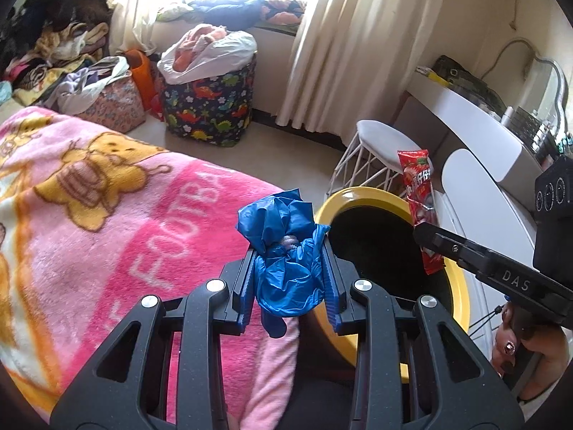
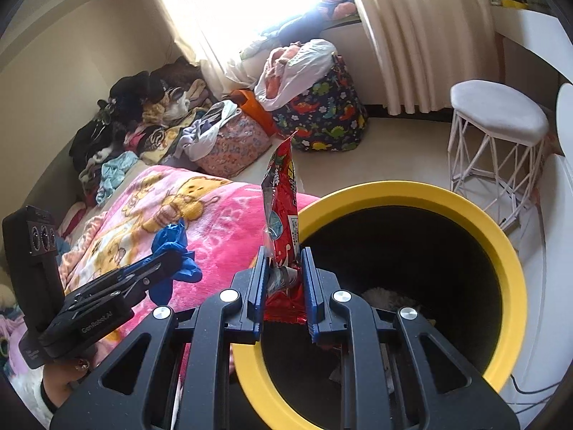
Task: Collect trash
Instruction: 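Carry the blue bag and red wrapper over the yellow bin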
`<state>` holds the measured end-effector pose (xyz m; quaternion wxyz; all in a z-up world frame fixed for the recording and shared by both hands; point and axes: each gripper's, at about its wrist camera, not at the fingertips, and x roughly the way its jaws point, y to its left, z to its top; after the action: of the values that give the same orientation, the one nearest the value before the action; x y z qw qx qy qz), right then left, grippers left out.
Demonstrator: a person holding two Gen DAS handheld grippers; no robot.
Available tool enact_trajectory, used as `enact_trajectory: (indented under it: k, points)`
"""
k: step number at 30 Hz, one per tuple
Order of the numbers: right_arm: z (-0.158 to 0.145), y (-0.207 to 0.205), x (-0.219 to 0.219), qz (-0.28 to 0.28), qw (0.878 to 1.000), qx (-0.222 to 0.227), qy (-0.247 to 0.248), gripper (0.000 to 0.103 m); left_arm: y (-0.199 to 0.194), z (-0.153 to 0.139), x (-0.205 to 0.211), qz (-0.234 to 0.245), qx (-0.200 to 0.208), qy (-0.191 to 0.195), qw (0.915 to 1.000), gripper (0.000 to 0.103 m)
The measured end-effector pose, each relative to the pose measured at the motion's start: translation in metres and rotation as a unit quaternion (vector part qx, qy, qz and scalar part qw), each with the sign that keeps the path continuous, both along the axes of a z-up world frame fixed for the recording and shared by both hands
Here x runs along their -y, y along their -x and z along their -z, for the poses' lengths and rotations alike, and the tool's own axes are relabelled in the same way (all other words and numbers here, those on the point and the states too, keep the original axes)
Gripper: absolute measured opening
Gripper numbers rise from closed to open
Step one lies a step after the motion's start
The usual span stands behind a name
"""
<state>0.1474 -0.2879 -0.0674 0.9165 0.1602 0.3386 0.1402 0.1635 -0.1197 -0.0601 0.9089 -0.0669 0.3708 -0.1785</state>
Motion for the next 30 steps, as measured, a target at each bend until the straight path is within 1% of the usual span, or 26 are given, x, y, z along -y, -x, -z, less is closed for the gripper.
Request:
enact_trajectory:
  k: [16, 30]
  points:
    - [0.014, 0.019, 0.038, 0.043, 0.999, -0.017, -0.019, 0.018, 0.009, -0.003, 0.044, 0.045, 0.007, -0.011, 0.9989, 0.025]
    - [0.019, 0.028, 0.064, 0.077, 0.996, -0.023, -0.034, 0.018, 0.017, 0.003, 0.074, 0.086, 0.005, -0.023, 0.996, 0.025]
